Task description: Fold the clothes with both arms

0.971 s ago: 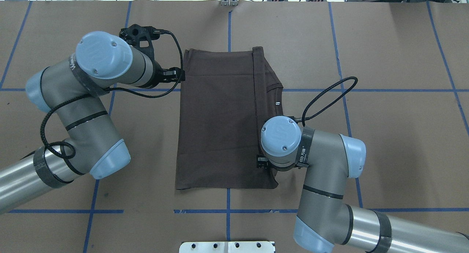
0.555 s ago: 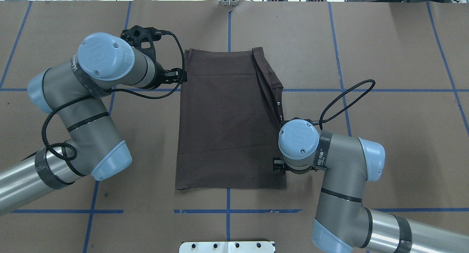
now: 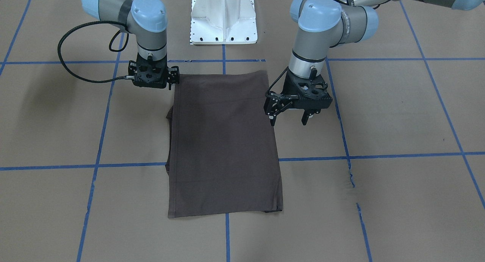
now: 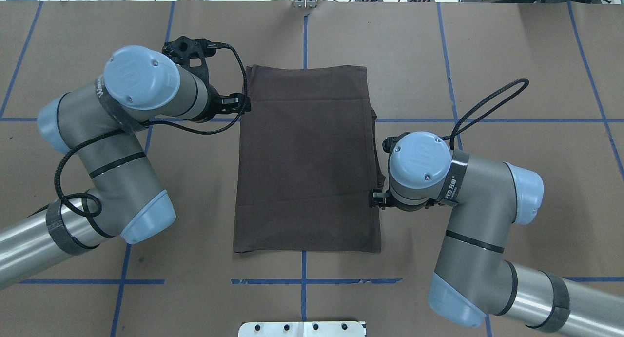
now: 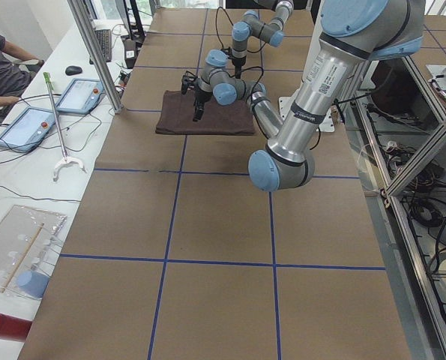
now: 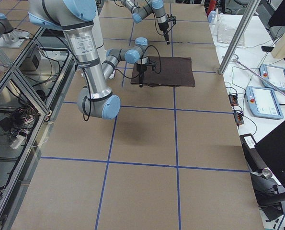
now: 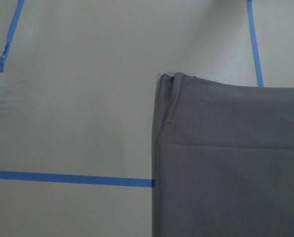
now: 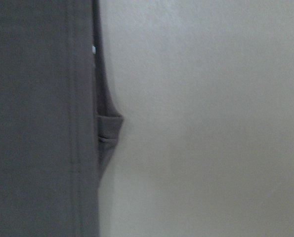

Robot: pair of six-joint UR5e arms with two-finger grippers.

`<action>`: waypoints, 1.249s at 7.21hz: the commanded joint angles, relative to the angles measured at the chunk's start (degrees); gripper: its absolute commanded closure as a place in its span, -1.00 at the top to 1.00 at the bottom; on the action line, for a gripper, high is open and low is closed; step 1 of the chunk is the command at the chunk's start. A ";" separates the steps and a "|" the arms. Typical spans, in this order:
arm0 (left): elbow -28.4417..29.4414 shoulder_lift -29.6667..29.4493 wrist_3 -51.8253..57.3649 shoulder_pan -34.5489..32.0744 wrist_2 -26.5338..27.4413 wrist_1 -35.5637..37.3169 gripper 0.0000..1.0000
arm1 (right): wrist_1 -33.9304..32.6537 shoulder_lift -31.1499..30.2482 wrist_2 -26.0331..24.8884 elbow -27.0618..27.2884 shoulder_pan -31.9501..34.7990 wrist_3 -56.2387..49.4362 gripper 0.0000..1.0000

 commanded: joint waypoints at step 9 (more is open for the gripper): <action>-4.12 7.36 -39.81 22.79 5.12 0.14 0.79 | 6.67 2.58 3.10 4.57 1.44 1.50 1.00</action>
